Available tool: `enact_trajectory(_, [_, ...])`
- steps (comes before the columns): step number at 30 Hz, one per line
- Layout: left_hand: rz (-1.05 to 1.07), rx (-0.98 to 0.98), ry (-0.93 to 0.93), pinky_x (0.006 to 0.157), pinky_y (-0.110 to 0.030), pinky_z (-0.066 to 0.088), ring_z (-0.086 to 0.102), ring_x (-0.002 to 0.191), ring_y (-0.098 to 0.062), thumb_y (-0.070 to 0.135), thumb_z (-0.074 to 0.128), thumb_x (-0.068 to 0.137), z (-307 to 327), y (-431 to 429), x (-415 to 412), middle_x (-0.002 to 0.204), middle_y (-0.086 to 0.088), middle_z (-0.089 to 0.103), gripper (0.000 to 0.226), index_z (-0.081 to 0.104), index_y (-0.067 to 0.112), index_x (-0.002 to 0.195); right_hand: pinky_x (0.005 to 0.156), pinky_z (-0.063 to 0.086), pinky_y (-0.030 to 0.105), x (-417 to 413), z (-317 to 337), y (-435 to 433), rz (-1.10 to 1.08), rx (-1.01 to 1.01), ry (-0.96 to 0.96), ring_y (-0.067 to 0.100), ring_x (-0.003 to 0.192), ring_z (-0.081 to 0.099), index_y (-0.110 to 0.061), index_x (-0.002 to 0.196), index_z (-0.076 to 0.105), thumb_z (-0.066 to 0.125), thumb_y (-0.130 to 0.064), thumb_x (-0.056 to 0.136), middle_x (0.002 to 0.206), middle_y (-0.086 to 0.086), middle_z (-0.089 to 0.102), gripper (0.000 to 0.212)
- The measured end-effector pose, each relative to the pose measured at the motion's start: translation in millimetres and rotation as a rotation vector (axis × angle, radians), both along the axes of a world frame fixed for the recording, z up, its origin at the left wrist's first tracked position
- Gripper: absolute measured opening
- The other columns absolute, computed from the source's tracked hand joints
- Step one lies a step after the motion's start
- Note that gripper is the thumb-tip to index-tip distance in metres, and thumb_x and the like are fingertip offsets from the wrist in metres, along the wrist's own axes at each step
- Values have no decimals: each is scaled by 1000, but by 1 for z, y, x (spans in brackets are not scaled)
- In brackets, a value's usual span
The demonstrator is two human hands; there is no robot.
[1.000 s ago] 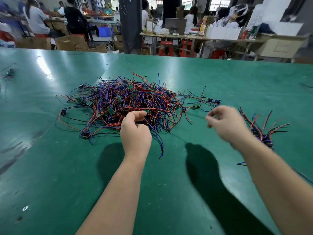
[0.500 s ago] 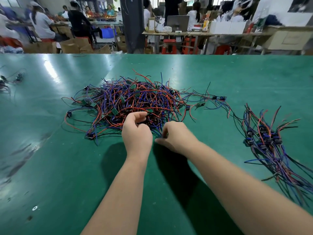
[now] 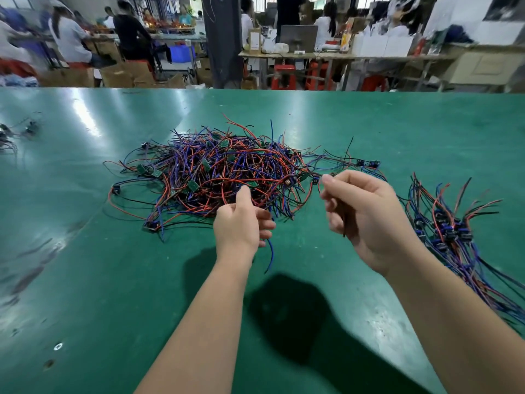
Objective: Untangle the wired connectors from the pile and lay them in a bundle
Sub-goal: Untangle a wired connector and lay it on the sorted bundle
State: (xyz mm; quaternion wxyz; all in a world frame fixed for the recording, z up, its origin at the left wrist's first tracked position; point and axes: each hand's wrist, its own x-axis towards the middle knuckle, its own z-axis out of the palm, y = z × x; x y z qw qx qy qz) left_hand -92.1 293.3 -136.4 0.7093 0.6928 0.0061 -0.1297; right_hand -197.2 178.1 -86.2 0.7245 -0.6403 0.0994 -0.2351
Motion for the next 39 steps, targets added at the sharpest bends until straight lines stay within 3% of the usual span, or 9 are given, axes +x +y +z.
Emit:
enact_trajectory(3, [-265,-96,196,42,-21,48,62,47,-17,58,39,93,7,-2,-7,71,-12,73,63,67,2,84,41,28,20,-20,-8,2,127,-83,32,15,45,41,-18,55,63,72,-27,76,55,3,53,25])
enact_trajectory(7, [-451,-502,257,51,-23,55,70,65,-15,44,40,97,15,-5,-13,88,-7,74,40,61,11,103,41,34,17,-36,-31,0,203,-208,214,15,44,44,-13,58,64,66,-30,71,54,6,57,21])
enact_trajectory(12, [-617,-708,201,76,-27,57,70,90,-19,15,42,96,14,-6,-21,109,-9,70,20,52,10,113,38,24,17,-43,-45,-16,222,-90,376,11,39,34,-10,60,69,67,-34,69,56,13,52,26])
enact_trajectory(17, [-603,-631,22,66,-21,56,69,73,-10,12,53,85,9,-11,-25,101,-3,74,31,53,10,116,38,24,14,-41,-49,-23,92,-41,424,8,37,35,-7,67,70,60,-36,86,56,6,54,36])
enact_trajectory(20, [-605,-381,-151,52,-19,52,63,55,-7,13,67,71,5,-13,-29,89,1,75,44,58,14,114,39,26,17,-36,-49,-30,-102,93,285,10,38,35,-5,77,68,56,-26,93,57,6,54,29])
enact_trajectory(28, [-694,209,-646,60,-18,49,46,50,-5,22,89,62,-9,-17,-44,85,11,66,72,60,19,128,43,34,18,-35,-53,-31,-26,143,222,8,42,43,-6,75,66,69,-31,66,59,2,62,26])
enact_trajectory(32, [-647,265,-766,62,-10,45,43,49,0,31,88,61,-5,-16,-47,83,15,64,75,58,23,130,47,35,19,-36,-56,-32,23,173,141,9,47,42,-13,76,73,73,-25,62,62,1,59,19])
enact_trajectory(35, [-650,225,-709,60,-12,44,43,50,-5,20,87,64,-3,-15,-46,85,8,64,85,47,28,139,54,33,21,-38,-56,-31,86,158,127,9,59,48,-16,88,76,75,-21,61,71,2,57,27])
enact_trajectory(39, [-671,185,-675,60,-13,43,42,51,-7,6,81,67,-4,-15,-42,78,9,67,95,35,32,146,61,47,28,-36,-39,-27,209,46,164,15,63,57,-15,74,74,71,-17,64,72,6,65,11])
